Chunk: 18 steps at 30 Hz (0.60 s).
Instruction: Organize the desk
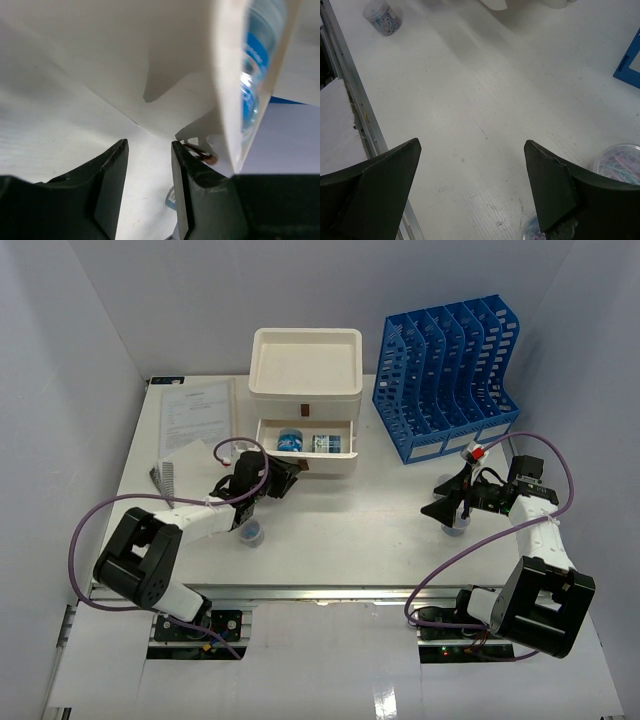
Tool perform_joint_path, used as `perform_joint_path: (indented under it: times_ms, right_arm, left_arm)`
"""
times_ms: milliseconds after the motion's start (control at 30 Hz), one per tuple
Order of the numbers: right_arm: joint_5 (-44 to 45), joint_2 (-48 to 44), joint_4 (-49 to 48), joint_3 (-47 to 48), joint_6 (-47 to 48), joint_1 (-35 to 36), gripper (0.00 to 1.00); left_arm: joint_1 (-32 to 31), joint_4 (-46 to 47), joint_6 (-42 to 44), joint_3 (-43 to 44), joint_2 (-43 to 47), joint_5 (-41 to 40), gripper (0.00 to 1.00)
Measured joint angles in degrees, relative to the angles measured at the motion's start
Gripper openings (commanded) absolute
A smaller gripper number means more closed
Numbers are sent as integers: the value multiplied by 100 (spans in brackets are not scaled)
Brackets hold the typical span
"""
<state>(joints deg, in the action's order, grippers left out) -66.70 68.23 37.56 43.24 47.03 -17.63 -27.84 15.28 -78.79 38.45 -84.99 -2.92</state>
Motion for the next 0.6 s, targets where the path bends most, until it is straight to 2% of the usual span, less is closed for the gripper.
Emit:
perform_joint_path:
  times_ms: [133,600]
  right_arm:
    - [19,2,2,-2,2,0,90]
    - [55,2,2,0,2,0,90]
  left_arm:
    - [3,-26,109,382,-138,-121,62]
    - [209,198,143,1462,-1204,74,62]
